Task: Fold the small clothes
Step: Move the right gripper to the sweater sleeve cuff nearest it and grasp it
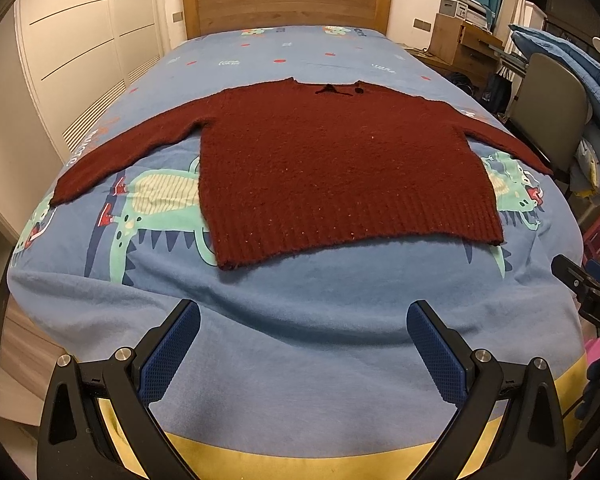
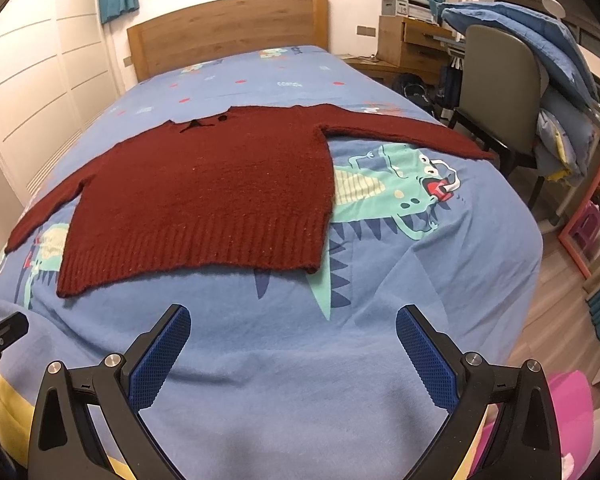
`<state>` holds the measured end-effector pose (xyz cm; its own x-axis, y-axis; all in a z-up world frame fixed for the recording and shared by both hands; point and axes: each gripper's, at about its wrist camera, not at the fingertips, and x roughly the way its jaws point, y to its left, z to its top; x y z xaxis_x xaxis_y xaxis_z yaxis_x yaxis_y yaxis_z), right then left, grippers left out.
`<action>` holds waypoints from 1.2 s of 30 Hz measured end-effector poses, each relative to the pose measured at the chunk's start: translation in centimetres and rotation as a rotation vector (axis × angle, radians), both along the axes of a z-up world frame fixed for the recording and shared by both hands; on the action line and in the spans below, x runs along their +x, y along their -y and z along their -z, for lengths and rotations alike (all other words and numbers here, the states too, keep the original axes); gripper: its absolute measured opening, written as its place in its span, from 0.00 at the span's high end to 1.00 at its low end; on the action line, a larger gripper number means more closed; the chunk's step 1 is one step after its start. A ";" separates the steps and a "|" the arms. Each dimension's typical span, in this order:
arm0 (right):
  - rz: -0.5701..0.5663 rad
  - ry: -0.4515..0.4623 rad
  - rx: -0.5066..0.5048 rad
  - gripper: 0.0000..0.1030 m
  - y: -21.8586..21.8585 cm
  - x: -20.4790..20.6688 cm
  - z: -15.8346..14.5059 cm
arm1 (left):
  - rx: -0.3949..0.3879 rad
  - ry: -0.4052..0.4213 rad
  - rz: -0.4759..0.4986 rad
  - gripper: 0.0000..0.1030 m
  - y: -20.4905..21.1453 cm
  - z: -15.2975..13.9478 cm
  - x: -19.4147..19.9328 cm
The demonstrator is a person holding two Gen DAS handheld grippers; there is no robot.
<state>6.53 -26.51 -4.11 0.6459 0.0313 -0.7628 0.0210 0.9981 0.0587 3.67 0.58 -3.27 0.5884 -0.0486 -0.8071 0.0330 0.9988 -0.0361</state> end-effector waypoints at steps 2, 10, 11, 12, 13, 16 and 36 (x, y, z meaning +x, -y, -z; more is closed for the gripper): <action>0.002 -0.001 0.002 0.00 0.1 0.1 0.0 | -0.001 0.000 0.001 0.01 0.0 0.0 0.1; 0.036 0.001 0.029 0.00 1.9 1.3 -0.1 | -0.001 -0.034 0.002 0.01 0.1 -0.5 1.1; 0.043 0.000 0.034 0.00 2.2 1.5 -0.2 | -0.004 -0.036 0.007 0.01 0.0 -0.8 1.3; 0.051 0.000 0.040 0.00 2.6 1.8 -0.3 | -0.007 -0.034 0.007 0.01 0.0 -1.0 1.5; 0.064 0.000 0.049 0.00 3.2 2.1 -0.4 | -0.012 -0.026 0.007 0.01 -0.2 -1.5 1.8; 0.098 0.007 0.078 0.00 5.1 3.1 -1.0 | 0.000 -0.008 0.005 0.01 -0.2 -2.6 2.5; 0.336 -0.024 0.385 0.00 21.2 15.6 2.9 | -0.026 -0.035 -0.139 0.01 -2.3 -4.2 10.6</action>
